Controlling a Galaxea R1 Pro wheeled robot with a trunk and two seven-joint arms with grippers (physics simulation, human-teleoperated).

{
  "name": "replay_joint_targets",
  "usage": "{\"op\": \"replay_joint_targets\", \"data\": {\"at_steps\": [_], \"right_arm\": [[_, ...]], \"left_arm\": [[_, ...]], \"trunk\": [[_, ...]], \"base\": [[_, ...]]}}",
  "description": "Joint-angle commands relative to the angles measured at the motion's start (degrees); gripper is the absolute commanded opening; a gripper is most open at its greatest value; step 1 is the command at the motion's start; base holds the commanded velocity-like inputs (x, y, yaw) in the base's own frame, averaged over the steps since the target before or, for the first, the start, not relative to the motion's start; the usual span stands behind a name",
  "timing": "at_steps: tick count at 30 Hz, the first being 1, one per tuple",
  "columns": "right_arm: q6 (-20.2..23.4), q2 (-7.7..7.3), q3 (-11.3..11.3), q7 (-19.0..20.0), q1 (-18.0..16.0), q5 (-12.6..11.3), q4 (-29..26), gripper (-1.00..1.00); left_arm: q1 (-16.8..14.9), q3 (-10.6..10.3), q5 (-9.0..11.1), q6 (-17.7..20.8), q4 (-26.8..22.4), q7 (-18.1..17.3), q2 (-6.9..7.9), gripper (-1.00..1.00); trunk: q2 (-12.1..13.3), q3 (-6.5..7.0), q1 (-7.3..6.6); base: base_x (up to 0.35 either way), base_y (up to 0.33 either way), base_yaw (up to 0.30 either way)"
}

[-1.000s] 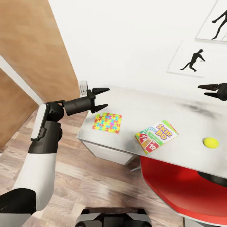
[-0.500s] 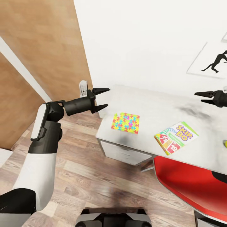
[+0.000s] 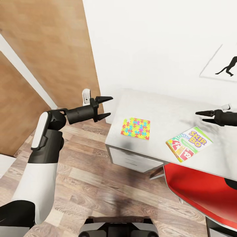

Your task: Put all the toys in the child's room - the three board games (two on the bed and one on the table), the two jigsaw puzzles on the table, and the tennis ball on the table - inside the toy box on the table in the child's room.

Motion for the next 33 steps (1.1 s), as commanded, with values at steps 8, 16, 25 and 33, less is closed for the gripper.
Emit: {"op": "replay_joint_targets", "data": {"at_steps": [8, 16, 25, 33], "right_arm": [[0.1, 0.71, 0.1, 0.5, 2.0, -1.4, -0.7, 1.0], [0.1, 1.34, 0.1, 0.4, 2.8, -2.2, -1.7, 1.0], [0.1, 1.46, 0.1, 0.4, 3.4, -2.3, -4.2, 1.0], [0.1, 1.49, 0.0, 0.3, 7.6, -2.3, -10.1, 1.0]], "left_arm": [[0.6, 0.1, 0.5, 0.1, 0.0, 0.6, 0.64, 1.0], [1.2, 0.1, 0.5, 0.1, 0.0, 0.7, 0.91, 1.0], [3.5, 0.2, -0.7, 0.2, -0.1, 0.5, 1.63, 1.0], [7.1, 0.3, -1.7, 0.2, -1.0, 0.1, 2.35, 1.0]], "trunk": [[-0.1, -0.01, 0.03], [-0.1, 0.11, 0.03], [-0.1, 0.48, 0.03], [-0.1, 1.09, 0.03]], "base": [[0.0, 0.015, -0.124], [0.0, 0.004, -0.183], [0.0, 0.001, -0.065], [0.0, 0.0, -0.019]]}}
